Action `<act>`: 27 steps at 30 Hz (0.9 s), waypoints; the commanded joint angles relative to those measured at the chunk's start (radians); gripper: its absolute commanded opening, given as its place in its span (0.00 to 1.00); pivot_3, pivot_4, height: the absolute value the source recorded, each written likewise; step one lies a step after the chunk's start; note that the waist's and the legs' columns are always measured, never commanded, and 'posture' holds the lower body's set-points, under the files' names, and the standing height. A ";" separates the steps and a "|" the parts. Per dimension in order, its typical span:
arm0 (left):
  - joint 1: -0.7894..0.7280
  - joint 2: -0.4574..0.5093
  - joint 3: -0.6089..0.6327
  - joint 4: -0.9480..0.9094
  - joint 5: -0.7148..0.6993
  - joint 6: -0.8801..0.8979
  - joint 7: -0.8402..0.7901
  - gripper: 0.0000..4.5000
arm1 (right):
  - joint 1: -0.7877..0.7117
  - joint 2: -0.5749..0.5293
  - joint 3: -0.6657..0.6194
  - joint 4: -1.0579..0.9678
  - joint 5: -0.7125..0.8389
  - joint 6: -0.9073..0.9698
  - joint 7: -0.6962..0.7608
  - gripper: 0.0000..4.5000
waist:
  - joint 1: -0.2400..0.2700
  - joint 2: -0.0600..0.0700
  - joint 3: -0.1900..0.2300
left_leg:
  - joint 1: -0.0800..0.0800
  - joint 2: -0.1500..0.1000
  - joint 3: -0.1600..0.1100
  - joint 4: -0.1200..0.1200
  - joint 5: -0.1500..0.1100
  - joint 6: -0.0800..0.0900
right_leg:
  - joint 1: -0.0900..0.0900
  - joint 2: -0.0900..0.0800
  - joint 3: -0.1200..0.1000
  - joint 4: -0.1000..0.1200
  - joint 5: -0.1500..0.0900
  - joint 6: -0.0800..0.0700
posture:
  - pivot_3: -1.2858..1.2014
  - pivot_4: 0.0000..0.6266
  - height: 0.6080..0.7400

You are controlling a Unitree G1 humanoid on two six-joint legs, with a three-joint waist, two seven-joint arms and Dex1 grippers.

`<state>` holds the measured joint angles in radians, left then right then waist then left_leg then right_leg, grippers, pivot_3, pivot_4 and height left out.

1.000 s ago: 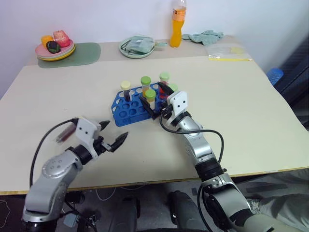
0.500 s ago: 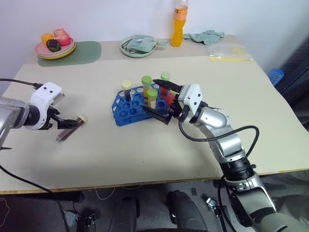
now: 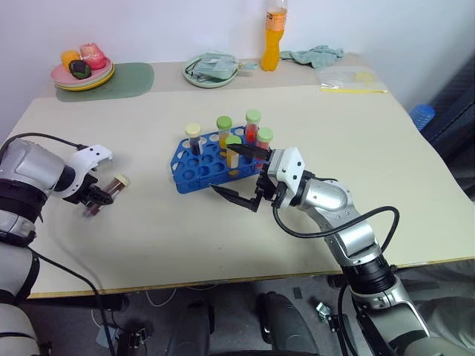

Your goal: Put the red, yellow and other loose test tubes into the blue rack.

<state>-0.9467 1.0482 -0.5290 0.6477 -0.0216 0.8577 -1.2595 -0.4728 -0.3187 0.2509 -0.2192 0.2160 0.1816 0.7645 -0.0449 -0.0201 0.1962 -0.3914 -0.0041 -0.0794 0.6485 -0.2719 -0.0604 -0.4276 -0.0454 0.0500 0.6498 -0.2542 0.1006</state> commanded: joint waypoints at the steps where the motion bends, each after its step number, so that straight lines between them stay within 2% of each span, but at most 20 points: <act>1: 0.004 0.034 0.173 0.008 -0.041 -0.057 0.040 0.19 | 0.014 -0.020 -0.018 -0.073 0.051 0.063 0.018 1.00 | 0.000 0.000 0.000 | 0.000 0.000 0.000 0.000 0.000 0.000 | 0.000 0.000 0.000 0.000 0.000 0.000 | 0.52 0.24 1.00; 3: 0.035 0.027 0.371 -0.015 -0.138 -0.150 0.107 0.19 | 0.027 -0.033 -0.030 -0.090 0.075 0.104 0.023 1.00 | 0.000 -0.001 0.000 | 0.000 0.000 -0.001 0.001 0.000 0.000 | 0.000 0.000 0.000 0.000 0.000 0.000 | 0.52 0.24 1.00; 4: 0.066 0.005 0.528 -0.071 -0.207 -0.203 0.174 0.19 | 0.036 -0.044 -0.037 -0.094 0.083 0.121 0.026 1.00 | 0.000 -0.001 0.000 | 0.000 0.000 -0.001 0.001 0.000 0.000 | 0.000 -0.001 0.000 0.000 0.000 0.000 | 0.52 0.24 1.00; 7: 0.229 -0.126 0.895 -0.374 -0.329 -0.329 0.400 0.19 | 0.060 -0.066 -0.061 -0.090 0.100 0.155 0.021 1.00 | 0.004 -0.001 0.000 | -0.002 0.002 -0.002 0.001 0.000 0.000 | -0.001 -0.003 -0.001 0.000 0.000 0.000 | 0.52 0.24 1.00; 8: 0.301 -0.188 0.958 -0.514 -0.361 -0.323 0.452 0.19 | 0.065 -0.069 -0.071 -0.086 0.104 0.164 0.015 1.00 | 0.006 -0.001 0.000 | -0.002 0.002 -0.003 0.001 0.000 0.000 | -0.001 -0.004 -0.001 0.000 0.000 0.000 | 0.52 0.24 1.00; 10: 0.425 -0.329 1.003 -0.781 -0.423 -0.296 0.558 0.19 | 0.076 -0.075 -0.084 -0.079 0.109 0.179 0.010 1.00 | 0.006 0.000 -0.001 | -0.001 0.001 -0.002 0.001 0.000 0.000 | 0.000 -0.007 0.000 -0.001 0.001 0.001 | 0.52 0.24 1.00; 12: 0.521 -0.463 0.965 -0.998 -0.426 -0.310 0.675 0.19 | 0.092 -0.086 -0.089 -0.071 0.107 0.187 0.014 1.00 | 0.012 0.000 -0.002 | 0.000 0.000 -0.001 0.002 0.000 0.000 | 0.000 -0.009 0.001 0.000 0.001 0.002 | 0.52 0.24 1.00; 13: 0.565 -0.559 0.892 -1.095 -0.380 -0.334 0.765 0.19 | 0.102 -0.091 -0.087 -0.065 0.099 0.183 0.016 1.00 | 0.018 -0.002 -0.001 | 0.000 -0.002 -0.001 0.002 0.000 0.000 | 0.001 -0.011 0.001 0.000 0.001 0.003 | 0.52 0.24 1.00; 14: 0.604 -0.653 0.807 -1.153 -0.328 -0.377 0.838 0.19 | 0.109 -0.094 -0.087 -0.054 0.090 0.177 0.012 1.00 | 0.026 -0.003 -0.002 | -0.001 -0.002 -0.001 0.003 0.000 0.000 | 0.001 -0.010 0.001 0.000 0.001 0.003 | 0.52 0.24 1.00; 16: 0.648 -0.766 0.699 -1.200 -0.247 -0.424 0.932 0.19 | 0.114 -0.096 -0.087 -0.038 0.081 0.168 0.006 1.00 | 0.037 -0.004 -0.001 | -0.001 -0.005 0.001 0.005 0.000 0.000 | 0.002 -0.010 0.000 -0.001 0.001 0.004 | 0.52 0.24 1.00; 19: 0.697 -0.857 0.564 -1.154 -0.089 -0.552 1.035 0.19 | 0.112 -0.092 -0.090 -0.004 0.063 0.152 -0.011 1.00 | 0.032 -0.003 -0.002 | 0.000 -0.006 0.001 0.006 0.000 0.000 | 0.003 -0.009 0.001 0.000 0.003 0.004 | 0.52 0.24 1.00; 22: 0.711 -0.909 0.389 -0.980 0.155 -0.772 1.187 0.19 | 0.117 -0.089 -0.096 0.021 0.049 0.134 -0.028 1.00 | 0.031 -0.001 -0.003 | 0.003 -0.004 0.002 0.004 0.000 0.000 | 0.004 -0.005 0.002 0.000 0.003 0.003 | 0.52 0.24 1.00; 24: 0.703 -0.940 0.371 -0.911 0.205 -0.830 1.251 0.19 | 0.121 -0.086 -0.097 0.020 0.046 0.132 -0.036 1.00 | 0.031 -0.001 -0.003 | 0.002 -0.004 0.002 0.004 0.000 0.000 | 0.004 -0.005 0.002 0.000 0.003 0.003 | 0.52 0.24 1.00; 27: 0.676 -0.979 0.371 -0.838 0.202 -0.830 1.273 0.19 | 0.129 -0.081 -0.106 0.013 0.044 0.132 -0.055 1.00 | 0.031 -0.001 -0.003 | 0.002 -0.004 0.002 0.004 0.000 0.000 | 0.004 -0.005 0.002 0.000 0.003 0.003 | 0.52 0.24 1.00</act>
<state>-0.2439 0.0758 -0.1642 -0.1927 0.1664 0.0590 -0.0091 -0.3465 -0.4093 0.1724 -0.1809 0.2572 0.3335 0.7223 -0.0135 -0.0210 0.1930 -0.3895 -0.0079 -0.0778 0.6528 -0.2721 -0.0601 -0.4237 -0.0500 0.0521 0.6494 -0.2515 0.1036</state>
